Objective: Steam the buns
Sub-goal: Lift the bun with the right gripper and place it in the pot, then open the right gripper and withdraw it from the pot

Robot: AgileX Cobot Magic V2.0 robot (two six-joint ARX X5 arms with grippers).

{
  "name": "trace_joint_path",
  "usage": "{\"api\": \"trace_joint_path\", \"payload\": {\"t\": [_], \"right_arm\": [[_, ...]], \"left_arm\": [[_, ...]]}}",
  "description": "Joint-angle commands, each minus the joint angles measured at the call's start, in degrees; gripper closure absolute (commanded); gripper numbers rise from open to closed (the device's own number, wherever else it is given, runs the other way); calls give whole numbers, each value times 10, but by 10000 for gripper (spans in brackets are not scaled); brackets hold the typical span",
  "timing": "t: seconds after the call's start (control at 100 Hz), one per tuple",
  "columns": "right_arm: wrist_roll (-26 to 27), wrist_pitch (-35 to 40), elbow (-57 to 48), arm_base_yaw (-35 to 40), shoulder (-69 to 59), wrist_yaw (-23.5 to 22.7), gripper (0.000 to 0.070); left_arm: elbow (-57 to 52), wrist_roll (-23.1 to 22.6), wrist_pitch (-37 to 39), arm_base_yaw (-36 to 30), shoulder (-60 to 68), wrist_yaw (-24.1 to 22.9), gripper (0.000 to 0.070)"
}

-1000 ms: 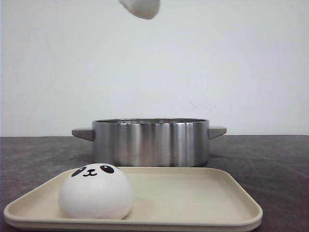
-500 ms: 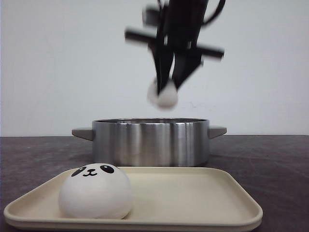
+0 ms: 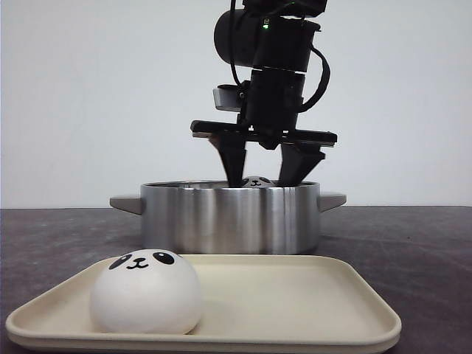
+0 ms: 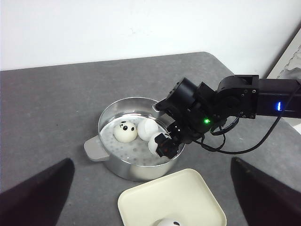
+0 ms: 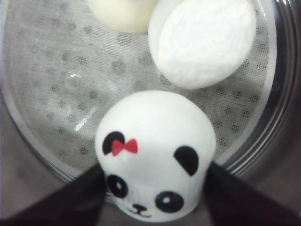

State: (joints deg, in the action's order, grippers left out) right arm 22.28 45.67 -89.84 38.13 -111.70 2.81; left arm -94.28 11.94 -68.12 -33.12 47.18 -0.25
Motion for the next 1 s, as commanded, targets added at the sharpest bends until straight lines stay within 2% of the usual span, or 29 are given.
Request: {"api": "trace_joint_path", "payload": {"t": [0.0,0.23,0.35,0.37,0.4,0.47,0.5,0.51,0.7,0.84,0.99], "right_arm": [[-6,0,-10,3,-9,2,175],[-7,7,-11,2,-9,2,155],[-10,44,-33,3,-5,2,172],[-15,53,-40,3,-5,2,202],[-24,66,-51,3,-1,2,284],[-42,93,-75,7,16,2,577],[-47,102,-85,10,26,3,687],[-49,104,-88,12,30,3,700],[-53,89,-119,48,159,13,694],[-58,64,-124,85,268,44,694],[-59,59,-124,105,350,81,694]], "left_arm": [[-9,-5,3,-4,4,-3,27],[-9,-6,-3,-4,4,-3,27],[1,-5,-7,-4,4,-2,27],[6,-5,-8,-4,4,-2,27],[14,-5,-10,-4,4,-2,27],[39,-3,-11,-4,5,-1,27],[52,-1,-11,-4,6,3,27],[57,0,-12,-4,7,5,27],[175,56,12,-4,26,81,27],[259,57,66,-18,72,154,26],[297,61,94,-58,163,159,25]]}}
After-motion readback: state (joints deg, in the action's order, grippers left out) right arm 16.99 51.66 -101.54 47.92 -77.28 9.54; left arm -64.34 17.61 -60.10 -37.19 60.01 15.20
